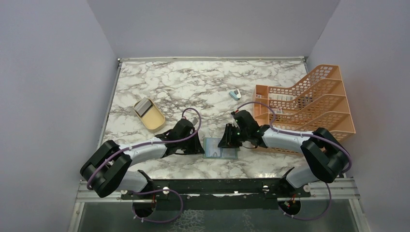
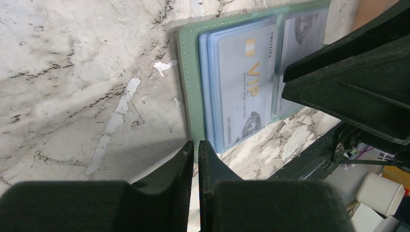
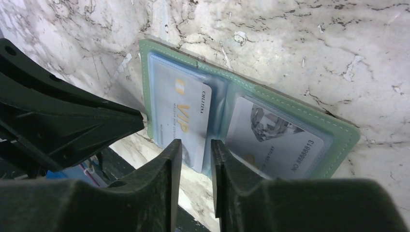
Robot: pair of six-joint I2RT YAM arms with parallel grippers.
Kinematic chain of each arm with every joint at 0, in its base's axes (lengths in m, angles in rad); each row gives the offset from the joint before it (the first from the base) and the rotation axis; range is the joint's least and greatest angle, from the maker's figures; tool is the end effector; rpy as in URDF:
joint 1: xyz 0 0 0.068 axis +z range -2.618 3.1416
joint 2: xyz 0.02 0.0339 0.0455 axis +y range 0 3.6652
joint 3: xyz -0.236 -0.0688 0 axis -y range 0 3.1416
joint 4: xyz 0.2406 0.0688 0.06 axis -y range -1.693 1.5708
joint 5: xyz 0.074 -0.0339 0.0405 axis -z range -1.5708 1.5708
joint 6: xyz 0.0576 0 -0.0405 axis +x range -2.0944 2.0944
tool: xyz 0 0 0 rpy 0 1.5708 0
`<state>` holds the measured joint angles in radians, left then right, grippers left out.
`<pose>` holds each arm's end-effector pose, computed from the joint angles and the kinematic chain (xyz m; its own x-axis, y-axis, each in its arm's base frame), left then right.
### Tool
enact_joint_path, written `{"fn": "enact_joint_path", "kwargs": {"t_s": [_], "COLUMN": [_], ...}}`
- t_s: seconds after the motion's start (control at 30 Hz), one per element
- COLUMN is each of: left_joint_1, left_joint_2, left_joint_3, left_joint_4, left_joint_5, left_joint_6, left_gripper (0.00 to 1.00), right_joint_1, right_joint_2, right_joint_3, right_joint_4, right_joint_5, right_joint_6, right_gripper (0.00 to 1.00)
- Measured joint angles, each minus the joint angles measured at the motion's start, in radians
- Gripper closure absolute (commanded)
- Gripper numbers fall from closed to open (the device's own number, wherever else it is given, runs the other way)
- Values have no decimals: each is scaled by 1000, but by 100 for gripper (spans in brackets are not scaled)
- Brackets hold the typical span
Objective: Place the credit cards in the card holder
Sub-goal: Insert the credit card into the card holder.
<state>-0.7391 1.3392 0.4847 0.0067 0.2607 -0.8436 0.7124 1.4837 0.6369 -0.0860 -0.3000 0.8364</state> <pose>0.1783 -0.1826 0.1039 -0.9488 -0.1119 -0.2955 0.1025 0.7757 -0.6228 0.2013 0.1963 0.1045 -0.9698 0.0994 -0.2229 -0.0565 0.7971 0.6011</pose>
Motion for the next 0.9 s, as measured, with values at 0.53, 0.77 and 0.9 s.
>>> {"fn": "enact_joint_path", "kwargs": {"t_s": [0.53, 0.77, 0.9], "left_joint_1": [0, 0, 0], "left_joint_2": [2, 27, 34], "left_joint_3": [27, 27, 27], "left_joint_4": [0, 11, 14], "left_joint_5": [-3, -1, 1], "left_joint_6": [1, 1, 1], "left_gripper": [87, 87, 87], "right_joint_1": [29, 48, 54], "right_joint_2": [42, 50, 60], "right_joint_3": [0, 2, 2], "right_joint_4": [14, 44, 60], "right_joint_5": [-3, -10, -16], "right_joint_6": [-2, -1, 0], "right_gripper": [76, 81, 87]}}
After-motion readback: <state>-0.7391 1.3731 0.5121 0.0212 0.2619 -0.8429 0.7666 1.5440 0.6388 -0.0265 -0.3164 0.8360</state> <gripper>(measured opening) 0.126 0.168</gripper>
